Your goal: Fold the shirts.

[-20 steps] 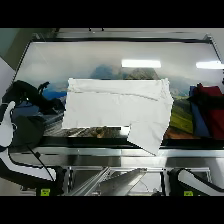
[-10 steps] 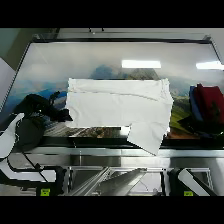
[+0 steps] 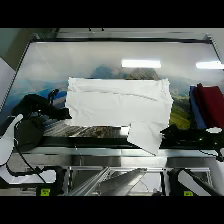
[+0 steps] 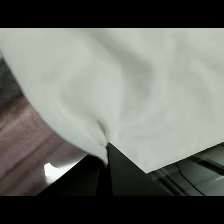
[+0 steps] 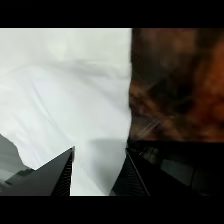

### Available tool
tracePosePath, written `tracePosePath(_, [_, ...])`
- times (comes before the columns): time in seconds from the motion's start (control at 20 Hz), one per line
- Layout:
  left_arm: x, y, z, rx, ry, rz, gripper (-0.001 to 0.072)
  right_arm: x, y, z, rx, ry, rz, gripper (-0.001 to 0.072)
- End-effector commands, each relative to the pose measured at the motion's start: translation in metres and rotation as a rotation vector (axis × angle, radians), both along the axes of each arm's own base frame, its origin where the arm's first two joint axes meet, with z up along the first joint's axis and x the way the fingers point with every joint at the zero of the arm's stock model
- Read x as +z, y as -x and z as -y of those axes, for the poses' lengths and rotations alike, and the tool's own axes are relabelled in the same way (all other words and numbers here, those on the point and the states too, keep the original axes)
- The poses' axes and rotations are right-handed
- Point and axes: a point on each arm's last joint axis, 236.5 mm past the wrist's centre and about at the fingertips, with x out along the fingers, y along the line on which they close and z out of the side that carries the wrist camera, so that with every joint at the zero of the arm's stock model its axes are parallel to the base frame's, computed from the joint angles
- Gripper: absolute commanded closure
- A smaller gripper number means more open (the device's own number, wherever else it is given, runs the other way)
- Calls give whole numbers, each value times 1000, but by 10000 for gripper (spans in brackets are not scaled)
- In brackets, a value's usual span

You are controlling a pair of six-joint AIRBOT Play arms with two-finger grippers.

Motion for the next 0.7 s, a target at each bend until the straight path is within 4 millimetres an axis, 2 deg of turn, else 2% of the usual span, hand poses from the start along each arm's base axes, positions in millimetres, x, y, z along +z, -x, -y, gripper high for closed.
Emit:
tracePosePath(0.0, [2, 1, 2, -4, 7, -1, 695, -14, 14, -28, 83, -22, -78, 322])
tracePosePath(0.1, [3, 4, 3, -9, 11, -9, 695, -14, 18, -39, 118, -29, -87, 323])
tracePosePath(0.25, [3, 5, 3, -12, 14, -15, 695, -2, 9, -46, 115, -74, -49, 323])
tracePosePath(0.45, [4, 8, 4, -18, 20, -25, 695, 13, -1, -23, 76, -64, -9, 329])
tracePosePath(0.65, [4, 8, 4, -18, 20, -25, 695, 1, 10, -36, 107, -58, -39, 329])
